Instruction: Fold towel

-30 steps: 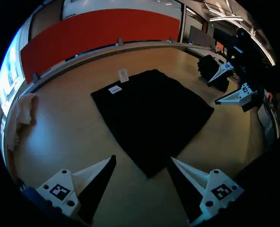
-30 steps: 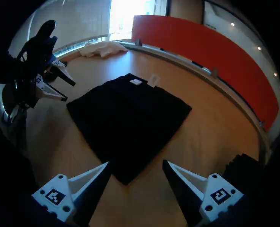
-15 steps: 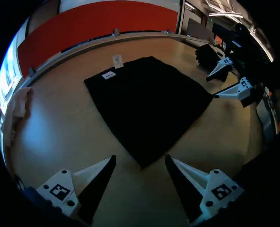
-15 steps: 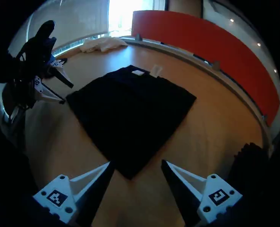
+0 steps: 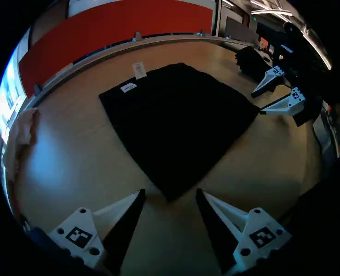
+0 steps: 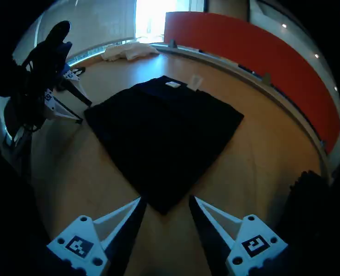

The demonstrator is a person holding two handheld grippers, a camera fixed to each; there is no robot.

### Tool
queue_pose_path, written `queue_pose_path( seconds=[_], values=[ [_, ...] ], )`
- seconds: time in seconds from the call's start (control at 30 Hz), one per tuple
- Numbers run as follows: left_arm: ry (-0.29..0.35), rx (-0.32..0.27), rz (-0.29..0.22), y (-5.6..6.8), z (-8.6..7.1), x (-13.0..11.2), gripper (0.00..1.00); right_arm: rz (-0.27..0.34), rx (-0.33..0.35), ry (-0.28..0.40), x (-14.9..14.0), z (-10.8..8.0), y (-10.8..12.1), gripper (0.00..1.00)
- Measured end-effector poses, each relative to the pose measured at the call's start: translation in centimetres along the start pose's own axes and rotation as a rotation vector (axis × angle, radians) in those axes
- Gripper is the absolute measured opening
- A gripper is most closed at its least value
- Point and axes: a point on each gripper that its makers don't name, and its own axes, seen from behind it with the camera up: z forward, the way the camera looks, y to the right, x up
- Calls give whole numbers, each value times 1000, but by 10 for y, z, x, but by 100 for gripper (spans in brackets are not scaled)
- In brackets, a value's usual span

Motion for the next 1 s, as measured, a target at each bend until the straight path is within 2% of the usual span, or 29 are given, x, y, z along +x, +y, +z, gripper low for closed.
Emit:
queue_pose_path(
  seconds=[0.03, 0.37, 0.47, 0.67, 1.0],
  values=[
    [-1, 5, 0, -1, 0, 0, 74, 5, 1, 0, -1, 0, 0, 67],
    [-9, 14, 1, -1, -1, 0, 66, 1, 4, -16, -8, 0, -1, 56],
    [-12, 18, -1, -1, 0, 0, 58, 6, 7, -17, -9, 1, -2, 55],
    [-20, 20, 0, 0, -1, 0, 53, 26, 16, -20, -12, 1, -3, 37],
    [-28, 24, -2, 2, 0, 0, 46, 21, 11, -23, -15, 3, -2, 36]
  ],
)
